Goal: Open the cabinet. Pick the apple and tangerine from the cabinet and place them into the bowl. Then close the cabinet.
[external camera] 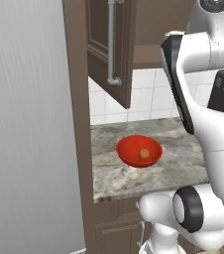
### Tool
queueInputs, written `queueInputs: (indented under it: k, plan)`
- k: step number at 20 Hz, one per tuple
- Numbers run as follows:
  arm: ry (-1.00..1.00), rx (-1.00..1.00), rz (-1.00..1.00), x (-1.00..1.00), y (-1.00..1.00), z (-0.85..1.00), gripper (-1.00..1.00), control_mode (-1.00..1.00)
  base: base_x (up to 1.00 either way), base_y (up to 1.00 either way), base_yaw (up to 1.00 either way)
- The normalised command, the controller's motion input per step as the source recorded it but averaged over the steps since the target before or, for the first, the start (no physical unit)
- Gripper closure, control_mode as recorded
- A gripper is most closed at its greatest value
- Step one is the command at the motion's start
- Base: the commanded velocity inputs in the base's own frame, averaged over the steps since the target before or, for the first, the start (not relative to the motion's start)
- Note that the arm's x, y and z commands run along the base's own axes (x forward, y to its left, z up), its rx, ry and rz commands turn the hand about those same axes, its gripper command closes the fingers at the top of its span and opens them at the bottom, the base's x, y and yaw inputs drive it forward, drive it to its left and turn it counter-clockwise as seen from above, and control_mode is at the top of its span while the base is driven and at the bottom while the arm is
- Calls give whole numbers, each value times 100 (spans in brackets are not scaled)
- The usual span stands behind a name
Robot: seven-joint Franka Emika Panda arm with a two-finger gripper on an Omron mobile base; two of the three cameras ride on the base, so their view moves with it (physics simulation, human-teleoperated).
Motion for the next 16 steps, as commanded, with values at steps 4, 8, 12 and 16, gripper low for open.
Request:
queueInputs:
  k: [4,8,12,16]
  plan:
    - [-14,0,0,43,-16,0,-100,-100,0,0,0]
    - [-5,0,0,45,-17,-1,-100,-100,0,0,0]
    - [0,1,1,41,-20,-1,-100,-100,0,0,0]
    - [0,7,4,32,-15,0,-100,-100,0,0,0]
